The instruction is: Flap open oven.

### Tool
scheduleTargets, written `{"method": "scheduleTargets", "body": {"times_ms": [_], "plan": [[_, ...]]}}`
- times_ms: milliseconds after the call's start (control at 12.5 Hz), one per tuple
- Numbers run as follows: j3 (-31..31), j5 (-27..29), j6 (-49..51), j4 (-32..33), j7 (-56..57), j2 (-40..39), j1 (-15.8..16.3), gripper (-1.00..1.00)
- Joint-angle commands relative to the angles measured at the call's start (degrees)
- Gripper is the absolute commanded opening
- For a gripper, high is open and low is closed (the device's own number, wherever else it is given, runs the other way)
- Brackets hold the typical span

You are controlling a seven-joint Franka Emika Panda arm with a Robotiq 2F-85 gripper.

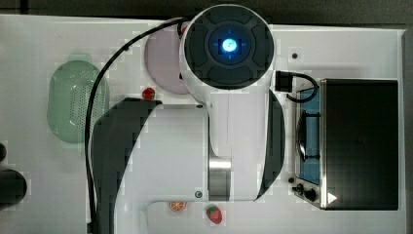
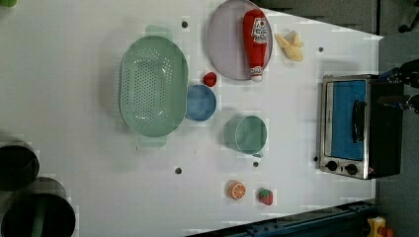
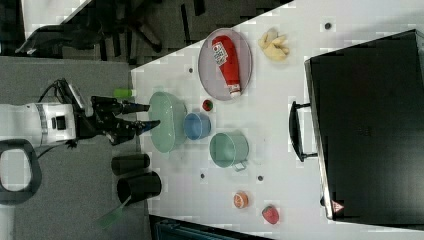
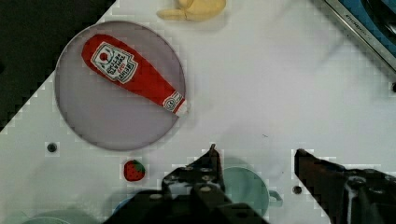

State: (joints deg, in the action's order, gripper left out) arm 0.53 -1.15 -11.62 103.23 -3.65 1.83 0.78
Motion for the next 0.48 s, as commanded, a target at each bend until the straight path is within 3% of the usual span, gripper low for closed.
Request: {"method": "scheduleTargets", "body": {"times_ms": [80,240,480], "plan": [[1.4,0.7,7.1,13.8,-2.7,20.8,-1.5,0.59],[1.4,0.7,7.1,13.8,-2.7,20.8,-1.5,0.99],[1.4,0.7,7.1,13.8,-2.7,20.8,-1.5,1.0]]}}
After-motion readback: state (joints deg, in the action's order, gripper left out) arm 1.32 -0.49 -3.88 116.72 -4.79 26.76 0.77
